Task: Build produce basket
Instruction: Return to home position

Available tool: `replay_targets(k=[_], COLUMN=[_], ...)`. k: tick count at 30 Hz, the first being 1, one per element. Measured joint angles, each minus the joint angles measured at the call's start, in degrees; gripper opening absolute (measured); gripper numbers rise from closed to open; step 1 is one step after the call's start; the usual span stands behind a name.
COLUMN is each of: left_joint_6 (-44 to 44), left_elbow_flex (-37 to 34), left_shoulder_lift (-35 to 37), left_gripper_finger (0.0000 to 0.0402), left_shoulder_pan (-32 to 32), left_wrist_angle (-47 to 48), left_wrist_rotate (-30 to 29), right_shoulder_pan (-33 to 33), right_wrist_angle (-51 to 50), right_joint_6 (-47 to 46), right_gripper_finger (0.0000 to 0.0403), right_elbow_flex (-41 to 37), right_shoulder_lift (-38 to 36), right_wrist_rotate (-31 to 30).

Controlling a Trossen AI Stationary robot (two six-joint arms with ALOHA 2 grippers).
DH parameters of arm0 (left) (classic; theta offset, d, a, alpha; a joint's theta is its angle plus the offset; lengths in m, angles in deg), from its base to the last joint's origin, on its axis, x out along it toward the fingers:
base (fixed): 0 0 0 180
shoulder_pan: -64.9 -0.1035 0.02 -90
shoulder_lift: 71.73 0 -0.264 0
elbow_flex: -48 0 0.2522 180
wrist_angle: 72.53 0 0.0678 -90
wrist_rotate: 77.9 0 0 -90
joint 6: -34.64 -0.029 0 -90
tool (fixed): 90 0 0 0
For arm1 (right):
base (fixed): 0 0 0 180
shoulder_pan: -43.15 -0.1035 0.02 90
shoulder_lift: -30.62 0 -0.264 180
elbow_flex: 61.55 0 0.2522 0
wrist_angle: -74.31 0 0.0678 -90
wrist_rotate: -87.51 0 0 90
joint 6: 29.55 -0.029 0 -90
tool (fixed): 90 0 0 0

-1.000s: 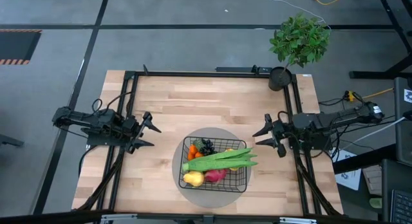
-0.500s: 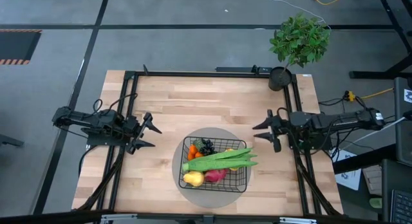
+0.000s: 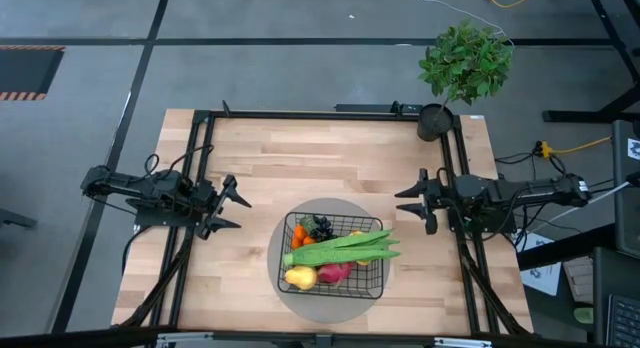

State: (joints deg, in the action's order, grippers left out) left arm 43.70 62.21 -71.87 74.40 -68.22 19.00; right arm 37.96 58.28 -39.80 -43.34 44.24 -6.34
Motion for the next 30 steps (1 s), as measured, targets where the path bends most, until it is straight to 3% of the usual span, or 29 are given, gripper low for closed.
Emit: replay_targets(k=[13, 20, 26, 30], left_joint_6=[0.0, -0.1, 1.1, 1.0], left_elbow_flex=[0.0, 0.0, 0.0, 0.0], left_shoulder_lift=[0.0, 0.0, 0.0, 0.0], left_gripper_finger=[0.0283, 0.0283, 0.0283, 0.0283], left_shoulder_pan=[0.0, 0.0, 0.0, 0.0], left_wrist_angle=[0.0, 1.2, 3.5, 3.2], left_wrist_rotate=[0.0, -0.2, -0.4, -1.6], right_shoulder_pan=[0.0, 0.0, 0.0, 0.0], right_wrist_angle=[4.4, 3.5, -2.9, 0.0], right_joint_6=[3.3, 5.5, 4.5, 4.9], right_gripper_finger=[0.0162, 0.0162, 0.0162, 0.0162], right_elbow_flex=[-4.0, -3.9, -1.6, -2.3], right_shoulder_lift=[-5.8, -6.8, -6.8, -6.8], right_wrist_rotate=[0.5, 0.9, 0.9, 0.5])
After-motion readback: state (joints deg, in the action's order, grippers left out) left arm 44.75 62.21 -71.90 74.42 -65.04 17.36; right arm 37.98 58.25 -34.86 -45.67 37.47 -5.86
